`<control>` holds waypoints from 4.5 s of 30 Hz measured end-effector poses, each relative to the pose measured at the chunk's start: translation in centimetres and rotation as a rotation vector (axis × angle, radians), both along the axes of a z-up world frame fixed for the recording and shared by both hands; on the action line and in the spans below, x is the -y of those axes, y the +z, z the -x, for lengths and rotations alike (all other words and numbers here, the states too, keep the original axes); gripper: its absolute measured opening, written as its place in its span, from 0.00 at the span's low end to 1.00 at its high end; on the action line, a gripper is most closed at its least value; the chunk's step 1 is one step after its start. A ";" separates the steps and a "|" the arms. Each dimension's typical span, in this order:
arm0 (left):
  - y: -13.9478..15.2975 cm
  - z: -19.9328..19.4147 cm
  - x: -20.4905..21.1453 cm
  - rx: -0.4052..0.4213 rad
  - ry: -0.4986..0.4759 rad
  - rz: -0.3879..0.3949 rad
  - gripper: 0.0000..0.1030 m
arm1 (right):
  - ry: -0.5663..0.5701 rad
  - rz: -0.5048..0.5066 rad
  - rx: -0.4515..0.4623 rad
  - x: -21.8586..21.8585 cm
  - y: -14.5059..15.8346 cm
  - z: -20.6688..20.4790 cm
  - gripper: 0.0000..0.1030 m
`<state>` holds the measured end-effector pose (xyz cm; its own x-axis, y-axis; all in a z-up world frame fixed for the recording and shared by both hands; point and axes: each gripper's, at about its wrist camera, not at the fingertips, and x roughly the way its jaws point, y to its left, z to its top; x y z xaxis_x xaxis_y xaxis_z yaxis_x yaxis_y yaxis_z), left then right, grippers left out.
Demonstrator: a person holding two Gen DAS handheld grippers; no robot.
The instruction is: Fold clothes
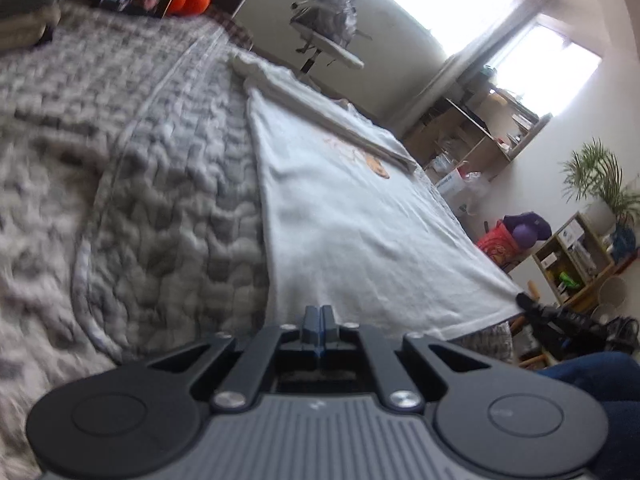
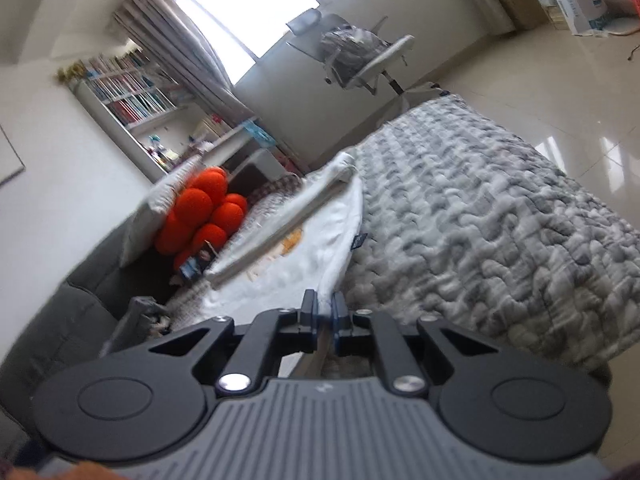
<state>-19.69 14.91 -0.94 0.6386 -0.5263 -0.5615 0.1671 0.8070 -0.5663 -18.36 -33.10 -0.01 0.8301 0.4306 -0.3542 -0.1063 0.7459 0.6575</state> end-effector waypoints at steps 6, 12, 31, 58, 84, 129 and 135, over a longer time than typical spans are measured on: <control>-0.7 -0.1 -0.4 -0.016 0.014 0.002 0.02 | -0.011 0.028 -0.035 -0.2 -0.8 -0.4 0.09; -1.0 0.1 0.3 -0.009 -0.004 -0.042 0.19 | -0.006 0.056 -0.053 -0.7 -1.3 -0.9 0.11; -1.2 0.1 0.2 -0.028 0.011 -0.089 0.34 | -0.006 0.017 -0.067 -0.6 -1.7 -1.1 0.16; -1.7 -0.6 1.2 -0.010 -0.009 -0.062 0.63 | -0.035 -0.003 -0.105 -0.3 -2.5 -1.6 0.16; 1.3 1.1 1.7 0.010 -0.006 -0.217 0.09 | 0.010 0.103 0.065 -0.9 -0.7 -0.4 0.10; 3.0 -13.0 -1.6 -0.215 0.436 0.045 0.10 | -0.020 0.188 0.053 -2.6 -0.3 -15.1 0.09; 2.5 -14.9 -2.4 -0.222 0.443 0.104 0.14 | -0.047 0.209 0.004 -3.2 -0.3 -16.8 0.09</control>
<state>-4.76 17.30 1.60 0.6841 -0.2919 -0.6684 -0.3124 0.7108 -0.6302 -1.60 -29.89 -0.30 0.8491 0.3089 -0.4286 -0.0707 0.8704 0.4873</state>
